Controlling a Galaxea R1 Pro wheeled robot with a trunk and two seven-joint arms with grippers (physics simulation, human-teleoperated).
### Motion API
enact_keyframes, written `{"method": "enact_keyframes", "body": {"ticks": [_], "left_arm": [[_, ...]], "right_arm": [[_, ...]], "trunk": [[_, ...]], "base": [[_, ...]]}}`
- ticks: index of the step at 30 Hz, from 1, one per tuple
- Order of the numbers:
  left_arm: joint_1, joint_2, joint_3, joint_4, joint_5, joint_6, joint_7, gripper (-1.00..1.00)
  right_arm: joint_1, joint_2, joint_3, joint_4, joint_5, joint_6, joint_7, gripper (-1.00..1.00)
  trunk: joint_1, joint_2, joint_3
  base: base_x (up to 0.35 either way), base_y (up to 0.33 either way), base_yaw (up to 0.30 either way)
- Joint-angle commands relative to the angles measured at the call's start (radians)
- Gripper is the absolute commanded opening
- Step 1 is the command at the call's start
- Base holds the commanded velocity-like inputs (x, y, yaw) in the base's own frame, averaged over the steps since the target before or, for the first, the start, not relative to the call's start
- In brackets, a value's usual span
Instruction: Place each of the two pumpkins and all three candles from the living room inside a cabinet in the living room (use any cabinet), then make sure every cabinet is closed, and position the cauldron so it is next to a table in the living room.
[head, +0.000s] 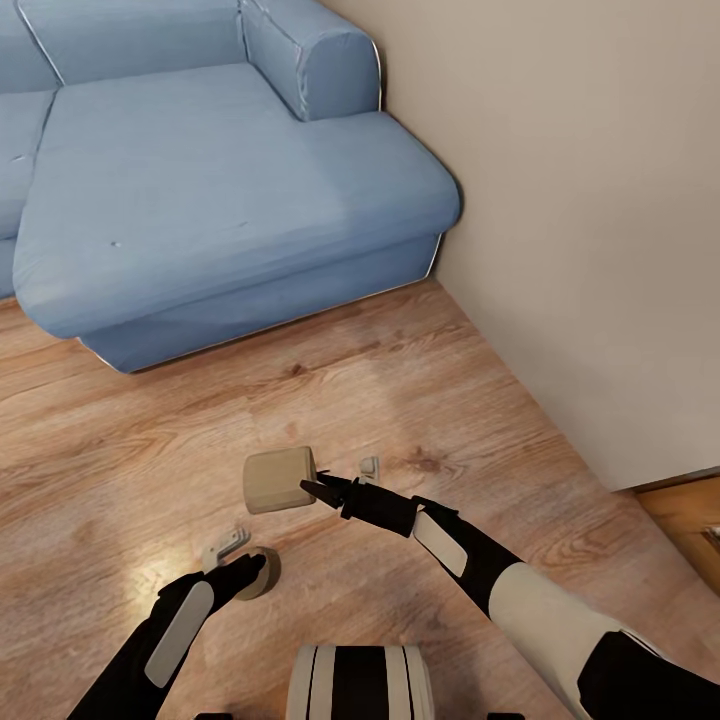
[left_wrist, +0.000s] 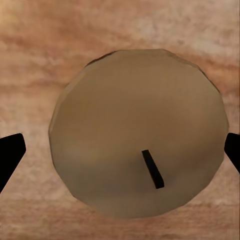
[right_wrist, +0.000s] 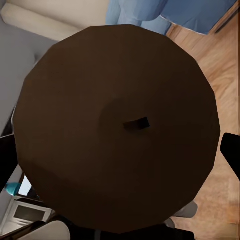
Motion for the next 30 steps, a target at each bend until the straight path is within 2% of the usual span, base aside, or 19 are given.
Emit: {"method": "enact_keyframes", "body": {"ticks": [1,30], "left_arm": [[0.000,0.001,-0.003,-0.002,0.011,-0.001,0.010,1.00],[0.000,0.000,-0.008,-0.004,0.015,-0.013,0.010,1.00]], "right_arm": [[-0.001,0.000,0.003,0.001,-0.011,0.011,0.000,-1.00],[-0.001,0.000,0.003,-0.001,-0.011,0.009,-0.008,-1.00]], "trunk": [[0.000,0.000,-0.001],[0.000,0.000,-0.001]], "base": [[0.000,0.000,0.000],[0.000,0.000,0.000]]}}
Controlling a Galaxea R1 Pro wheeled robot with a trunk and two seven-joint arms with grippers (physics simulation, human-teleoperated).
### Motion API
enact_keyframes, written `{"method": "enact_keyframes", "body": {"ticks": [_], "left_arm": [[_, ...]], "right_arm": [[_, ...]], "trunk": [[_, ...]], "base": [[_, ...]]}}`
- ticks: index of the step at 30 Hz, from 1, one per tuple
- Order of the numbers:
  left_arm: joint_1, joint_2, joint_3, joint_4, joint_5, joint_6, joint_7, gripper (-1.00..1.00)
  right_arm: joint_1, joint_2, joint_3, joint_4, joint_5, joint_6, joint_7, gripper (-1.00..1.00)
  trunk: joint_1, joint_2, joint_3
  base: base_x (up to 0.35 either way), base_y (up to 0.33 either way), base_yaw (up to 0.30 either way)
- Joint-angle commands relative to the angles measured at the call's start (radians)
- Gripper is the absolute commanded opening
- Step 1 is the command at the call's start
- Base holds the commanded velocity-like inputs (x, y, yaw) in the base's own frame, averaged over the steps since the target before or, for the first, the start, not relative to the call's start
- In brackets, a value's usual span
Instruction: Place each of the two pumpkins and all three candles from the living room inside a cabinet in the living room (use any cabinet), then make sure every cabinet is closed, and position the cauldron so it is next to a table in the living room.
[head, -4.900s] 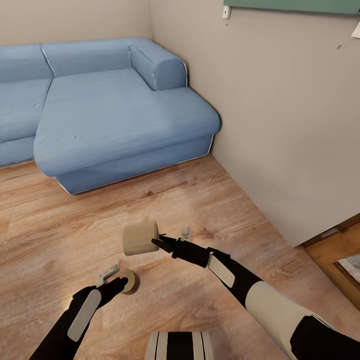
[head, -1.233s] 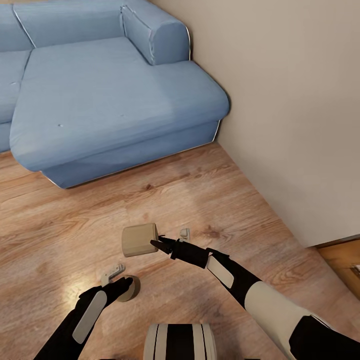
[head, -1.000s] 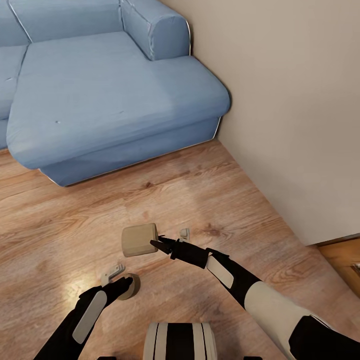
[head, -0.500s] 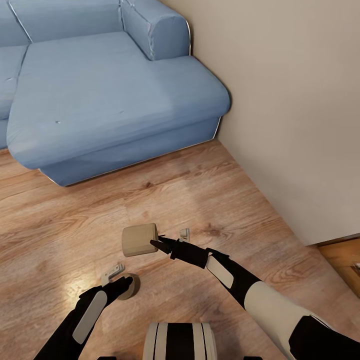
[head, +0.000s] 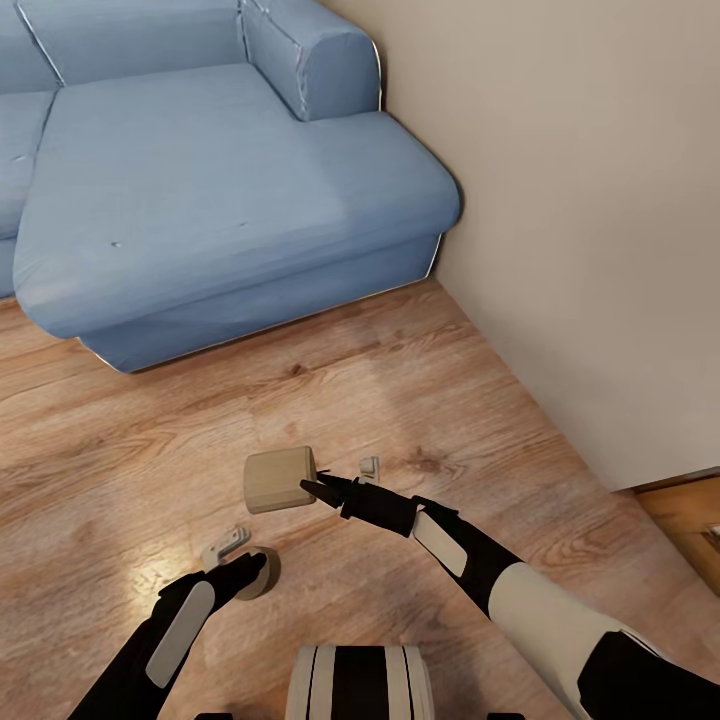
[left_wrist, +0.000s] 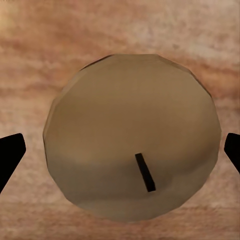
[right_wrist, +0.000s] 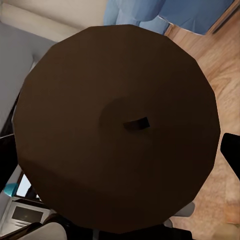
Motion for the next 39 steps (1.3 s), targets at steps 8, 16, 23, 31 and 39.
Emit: {"method": "enact_keyframes", "body": {"ticks": [8,16,23,31,39], "left_arm": [[0.000,0.001,-0.004,-0.003,0.011,0.000,0.010,1.00],[0.000,0.001,-0.003,-0.006,0.013,0.001,0.007,1.00],[0.000,0.001,-0.003,-0.005,0.014,0.001,0.004,1.00],[0.000,0.001,-0.003,-0.005,0.014,0.002,-0.005,1.00],[0.000,0.001,-0.005,-0.007,0.015,0.003,-0.009,1.00]], "right_arm": [[-0.001,0.000,0.003,0.001,-0.011,0.011,0.002,-1.00],[-0.001,0.000,0.003,0.001,-0.011,0.011,0.002,-1.00],[-0.001,0.000,0.003,0.001,-0.011,0.011,0.002,-1.00],[-0.001,0.000,0.003,0.001,-0.011,0.011,0.002,-1.00],[-0.001,0.000,0.003,0.001,-0.011,0.011,0.002,-1.00]], "trunk": [[0.000,0.000,-0.001],[0.000,0.000,-0.001],[0.002,-0.001,-0.016],[0.002,-0.001,-0.016],[0.002,-0.001,-0.016]], "base": [[0.000,0.000,0.000],[0.000,0.000,0.000],[0.000,0.000,0.000],[0.000,0.000,0.000],[0.000,0.000,0.000]]}}
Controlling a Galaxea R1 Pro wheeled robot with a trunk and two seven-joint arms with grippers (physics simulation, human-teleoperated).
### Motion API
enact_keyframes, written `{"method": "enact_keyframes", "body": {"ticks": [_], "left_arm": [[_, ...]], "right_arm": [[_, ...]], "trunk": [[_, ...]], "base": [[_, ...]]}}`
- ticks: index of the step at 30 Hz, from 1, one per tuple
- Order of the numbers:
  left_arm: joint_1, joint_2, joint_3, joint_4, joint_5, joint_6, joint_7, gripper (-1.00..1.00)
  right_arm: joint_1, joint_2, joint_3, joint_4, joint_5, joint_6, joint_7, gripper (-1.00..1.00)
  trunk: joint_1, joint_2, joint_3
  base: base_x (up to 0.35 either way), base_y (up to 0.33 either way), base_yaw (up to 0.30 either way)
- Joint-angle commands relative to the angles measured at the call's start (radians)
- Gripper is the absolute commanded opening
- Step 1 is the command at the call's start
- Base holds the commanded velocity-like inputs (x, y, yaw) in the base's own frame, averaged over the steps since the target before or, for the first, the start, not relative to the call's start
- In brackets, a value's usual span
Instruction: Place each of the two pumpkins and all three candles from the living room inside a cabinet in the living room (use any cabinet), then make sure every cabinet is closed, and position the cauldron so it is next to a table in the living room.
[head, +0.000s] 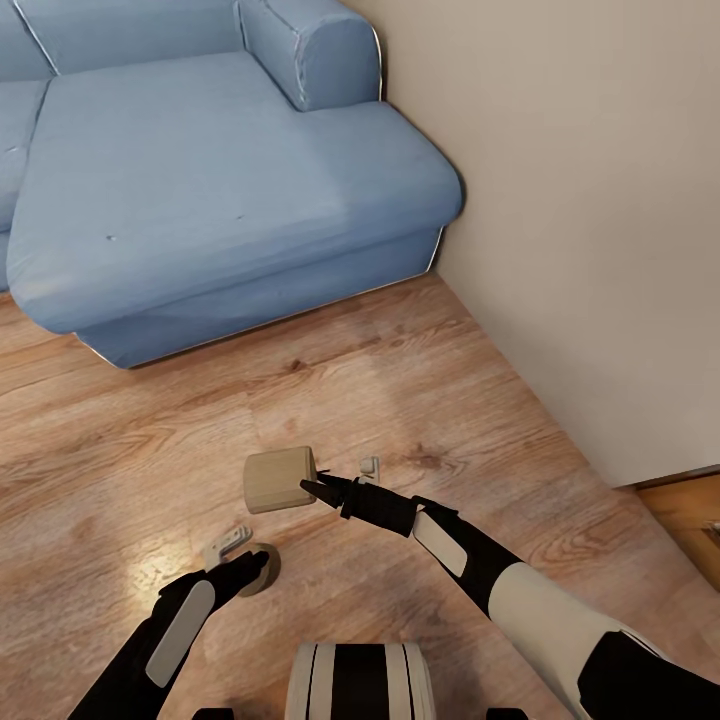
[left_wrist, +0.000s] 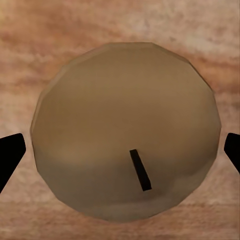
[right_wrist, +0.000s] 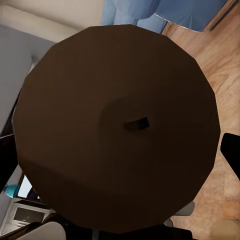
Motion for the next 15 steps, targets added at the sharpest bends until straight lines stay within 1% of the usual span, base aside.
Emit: {"method": "enact_keyframes", "body": {"ticks": [1,15], "left_arm": [[0.000,0.001,-0.003,-0.002,0.011,0.001,0.009,1.00],[0.000,0.001,-0.005,-0.003,0.011,0.004,0.006,1.00]], "right_arm": [[-0.001,0.000,0.003,0.001,-0.011,0.011,0.002,-1.00],[-0.001,0.000,0.003,0.001,-0.011,0.011,0.002,-1.00]], "trunk": [[0.000,0.000,-0.001],[0.000,0.000,-0.001]], "base": [[0.000,0.000,0.000],[0.000,0.000,0.000]]}}
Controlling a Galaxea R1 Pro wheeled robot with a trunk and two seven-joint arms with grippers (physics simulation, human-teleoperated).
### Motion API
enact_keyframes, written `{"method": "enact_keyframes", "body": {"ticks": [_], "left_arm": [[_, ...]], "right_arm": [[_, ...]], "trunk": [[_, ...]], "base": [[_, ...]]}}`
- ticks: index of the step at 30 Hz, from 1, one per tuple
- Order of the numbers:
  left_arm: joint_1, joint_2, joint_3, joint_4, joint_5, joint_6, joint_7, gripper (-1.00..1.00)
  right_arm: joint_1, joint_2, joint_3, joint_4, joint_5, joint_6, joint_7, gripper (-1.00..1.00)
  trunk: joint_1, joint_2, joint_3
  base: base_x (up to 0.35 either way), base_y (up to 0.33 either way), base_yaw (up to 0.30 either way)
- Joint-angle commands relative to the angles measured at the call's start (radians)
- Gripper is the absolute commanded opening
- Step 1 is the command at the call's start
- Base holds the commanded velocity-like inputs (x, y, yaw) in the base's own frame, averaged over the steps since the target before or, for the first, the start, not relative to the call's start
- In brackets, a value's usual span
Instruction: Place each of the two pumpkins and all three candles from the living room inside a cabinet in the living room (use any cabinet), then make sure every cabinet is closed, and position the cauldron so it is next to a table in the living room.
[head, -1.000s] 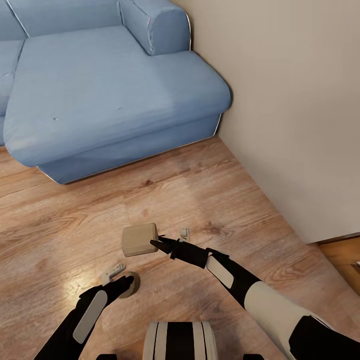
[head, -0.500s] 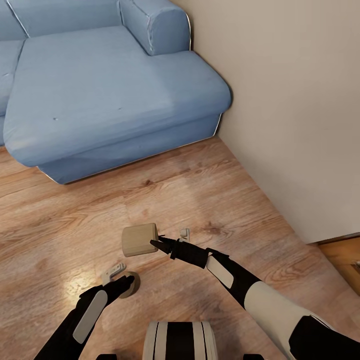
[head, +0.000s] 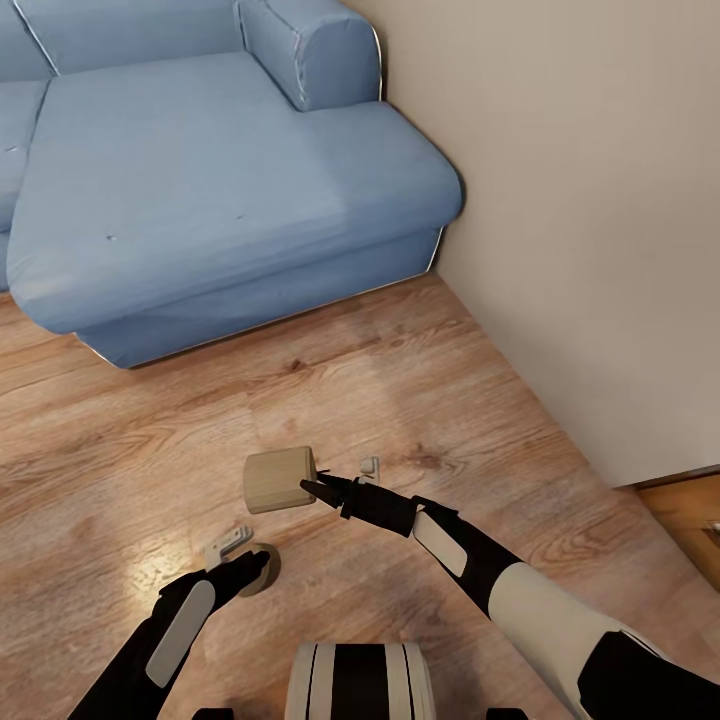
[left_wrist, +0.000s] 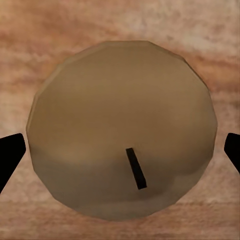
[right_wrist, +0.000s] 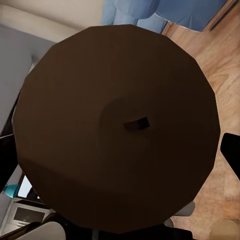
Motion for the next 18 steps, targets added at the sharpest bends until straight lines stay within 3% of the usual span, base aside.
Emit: {"method": "enact_keyframes", "body": {"ticks": [1,6,18], "left_arm": [[0.000,0.001,-0.003,-0.002,0.011,0.001,0.010,1.00],[0.000,0.001,-0.003,-0.002,0.011,0.001,0.010,1.00],[0.000,0.001,-0.003,-0.002,0.011,0.000,0.010,1.00]], "right_arm": [[-0.001,0.000,0.003,0.000,-0.011,0.011,0.002,-1.00],[-0.001,0.000,0.003,0.000,-0.011,0.011,0.002,-1.00],[-0.001,0.000,0.004,-0.001,-0.011,0.011,0.002,-1.00]], "trunk": [[0.000,0.000,-0.001],[0.002,-0.001,-0.016],[0.002,-0.001,-0.020]], "base": [[0.000,0.000,0.000],[0.000,0.000,0.000],[0.000,0.000,0.000]]}}
